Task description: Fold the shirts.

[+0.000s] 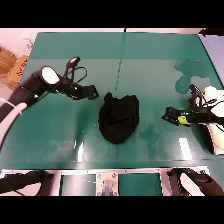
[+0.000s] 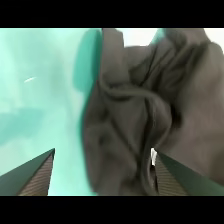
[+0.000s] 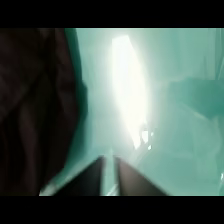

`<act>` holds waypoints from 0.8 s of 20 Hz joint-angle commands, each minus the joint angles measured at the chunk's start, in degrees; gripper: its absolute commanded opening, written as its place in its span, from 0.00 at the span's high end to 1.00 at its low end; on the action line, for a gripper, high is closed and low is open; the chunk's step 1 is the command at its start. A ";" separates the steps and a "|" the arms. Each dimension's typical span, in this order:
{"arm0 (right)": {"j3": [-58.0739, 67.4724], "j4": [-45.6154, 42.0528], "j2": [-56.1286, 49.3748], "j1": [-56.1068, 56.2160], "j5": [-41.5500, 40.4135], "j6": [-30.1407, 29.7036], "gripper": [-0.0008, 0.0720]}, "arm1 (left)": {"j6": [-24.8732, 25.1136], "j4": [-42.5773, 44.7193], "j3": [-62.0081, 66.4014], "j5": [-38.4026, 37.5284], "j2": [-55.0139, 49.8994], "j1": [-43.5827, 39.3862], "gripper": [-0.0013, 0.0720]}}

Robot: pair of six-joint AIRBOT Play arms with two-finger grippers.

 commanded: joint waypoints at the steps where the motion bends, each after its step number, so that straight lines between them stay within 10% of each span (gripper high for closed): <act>1: -0.02 6.60 -6.99 0.04 -5.68 -6.71 0.67 | 6.84 -13.94 -4.24 10.75 -5.25 -2.67 0.08; 6: 0.00 26.38 -22.69 1.90 -9.79 -24.06 0.44 | 12.98 -26.12 -2.01 18.47 -14.05 -8.15 0.09; 12: 5.75 32.83 -37.88 7.89 -11.87 -30.01 0.46 | 14.49 -29.86 -1.55 15.23 -15.76 -9.20 0.09; 14: 9.33 32.83 -40.74 9.01 -11.85 -29.97 0.59 | 15.26 -29.81 -1.55 14.80 -15.76 -9.18 0.80; 16: 11.82 32.74 -41.20 9.07 -11.63 -30.45 0.98 | 15.89 -29.86 -1.53 13.27 -15.23 -8.59 0.96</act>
